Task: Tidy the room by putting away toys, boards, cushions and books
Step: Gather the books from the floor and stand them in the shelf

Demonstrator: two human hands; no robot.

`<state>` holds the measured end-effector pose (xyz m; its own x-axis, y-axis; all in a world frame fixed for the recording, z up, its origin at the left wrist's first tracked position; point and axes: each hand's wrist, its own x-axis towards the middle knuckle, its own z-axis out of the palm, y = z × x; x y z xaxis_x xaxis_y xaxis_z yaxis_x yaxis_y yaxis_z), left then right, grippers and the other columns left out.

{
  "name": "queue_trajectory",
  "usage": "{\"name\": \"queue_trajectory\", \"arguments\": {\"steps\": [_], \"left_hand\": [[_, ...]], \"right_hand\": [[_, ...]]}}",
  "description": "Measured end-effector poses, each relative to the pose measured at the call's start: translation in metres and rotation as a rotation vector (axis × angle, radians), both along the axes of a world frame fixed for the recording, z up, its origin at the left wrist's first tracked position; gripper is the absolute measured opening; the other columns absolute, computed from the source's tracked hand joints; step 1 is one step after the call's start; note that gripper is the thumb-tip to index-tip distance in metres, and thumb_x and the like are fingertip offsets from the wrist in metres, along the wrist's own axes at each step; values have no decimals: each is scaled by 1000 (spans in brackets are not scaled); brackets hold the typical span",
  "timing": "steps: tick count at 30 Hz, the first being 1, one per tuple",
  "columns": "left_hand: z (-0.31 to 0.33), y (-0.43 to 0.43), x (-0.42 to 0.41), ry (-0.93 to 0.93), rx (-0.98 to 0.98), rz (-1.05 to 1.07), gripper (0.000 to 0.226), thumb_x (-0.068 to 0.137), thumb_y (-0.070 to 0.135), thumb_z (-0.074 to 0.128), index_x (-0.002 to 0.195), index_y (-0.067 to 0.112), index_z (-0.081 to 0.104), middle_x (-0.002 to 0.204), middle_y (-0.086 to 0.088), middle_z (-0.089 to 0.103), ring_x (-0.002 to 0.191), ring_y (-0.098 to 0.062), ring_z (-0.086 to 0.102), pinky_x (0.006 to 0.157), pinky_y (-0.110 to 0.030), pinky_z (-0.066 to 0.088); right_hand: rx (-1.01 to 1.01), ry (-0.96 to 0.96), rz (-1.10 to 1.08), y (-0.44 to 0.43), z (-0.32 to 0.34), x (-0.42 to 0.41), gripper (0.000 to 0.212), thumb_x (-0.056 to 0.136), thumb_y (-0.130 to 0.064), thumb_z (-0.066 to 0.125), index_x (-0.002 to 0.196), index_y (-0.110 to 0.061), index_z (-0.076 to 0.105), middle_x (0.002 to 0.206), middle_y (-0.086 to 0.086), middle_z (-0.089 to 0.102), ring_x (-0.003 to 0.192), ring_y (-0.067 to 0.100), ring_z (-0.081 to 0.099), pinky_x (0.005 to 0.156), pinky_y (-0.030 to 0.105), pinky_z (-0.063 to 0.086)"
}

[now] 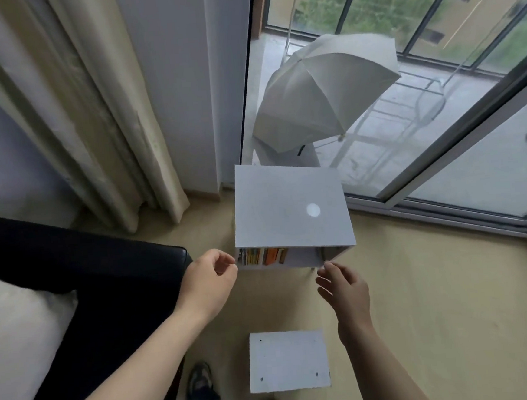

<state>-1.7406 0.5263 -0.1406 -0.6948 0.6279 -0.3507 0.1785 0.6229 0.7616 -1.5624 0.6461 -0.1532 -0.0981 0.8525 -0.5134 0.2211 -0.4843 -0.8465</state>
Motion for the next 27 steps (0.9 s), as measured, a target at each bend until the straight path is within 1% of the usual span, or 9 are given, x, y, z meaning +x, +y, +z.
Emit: {"name": "queue_trajectory", "arguments": {"steps": [3, 9, 14, 16, 19, 22, 24, 27], "left_hand": [[-2, -7, -19, -9, 19, -8, 7, 92, 21, 59, 99, 20, 60, 93, 7, 62, 88, -8, 57, 61, -12, 41], [0, -6, -45, -29, 30, -37, 6, 91, 20, 60, 96, 18, 62, 91, 6, 64, 87, -9, 59, 61, -13, 40], [3, 9, -65, 0, 45, -53, 4, 90, 20, 60, 93, 20, 62, 89, 7, 65, 85, -10, 60, 63, -17, 43], [2, 13, -71, 6, 44, -43, 4, 90, 20, 60, 93, 20, 62, 89, 6, 65, 85, -10, 60, 62, -16, 42], [-4, 26, -78, 0, 53, -21, 5, 91, 20, 59, 95, 19, 62, 91, 6, 65, 85, -9, 59, 58, -12, 39], [-10, 44, -80, -14, 67, 3, 6, 91, 21, 58, 96, 19, 61, 91, 6, 65, 85, -8, 59, 57, -12, 38], [-18, 62, -86, -24, 68, 44, 6, 91, 21, 58, 96, 19, 61, 91, 6, 65, 85, -9, 60, 58, -14, 40], [-44, 98, -94, -6, 67, 98, 8, 92, 22, 58, 98, 20, 61, 91, 8, 65, 86, -8, 60, 64, -14, 44]], "right_hand": [[4, -23, -15, -12, 2, -18, 10, 95, -17, 57, 97, -11, 65, 98, 13, 68, 95, 28, 66, 75, 31, 52], [39, 1, -27, -13, 12, -44, 5, 94, -17, 58, 92, -17, 63, 97, 12, 67, 93, 26, 65, 79, 34, 53], [43, 1, -64, 0, 6, -51, 5, 94, -18, 59, 95, -16, 63, 98, 11, 67, 95, 26, 65, 79, 33, 53], [27, -5, -62, 7, 2, -55, 7, 94, -18, 58, 98, -14, 62, 99, 11, 67, 96, 26, 65, 80, 34, 53], [29, -5, -16, 28, -5, -71, 15, 95, -17, 58, 105, -8, 63, 100, 13, 67, 96, 28, 65, 79, 34, 53], [41, 3, 53, 54, -11, -93, 17, 94, -17, 58, 106, -7, 64, 101, 14, 68, 95, 28, 66, 79, 33, 53], [46, 4, 109, 78, -17, -112, 15, 94, -18, 58, 104, -9, 64, 99, 12, 68, 95, 27, 67, 80, 34, 54], [54, 32, 189, 119, -41, -132, 11, 94, -17, 58, 101, -11, 65, 98, 11, 69, 94, 25, 67, 79, 31, 53]]}}
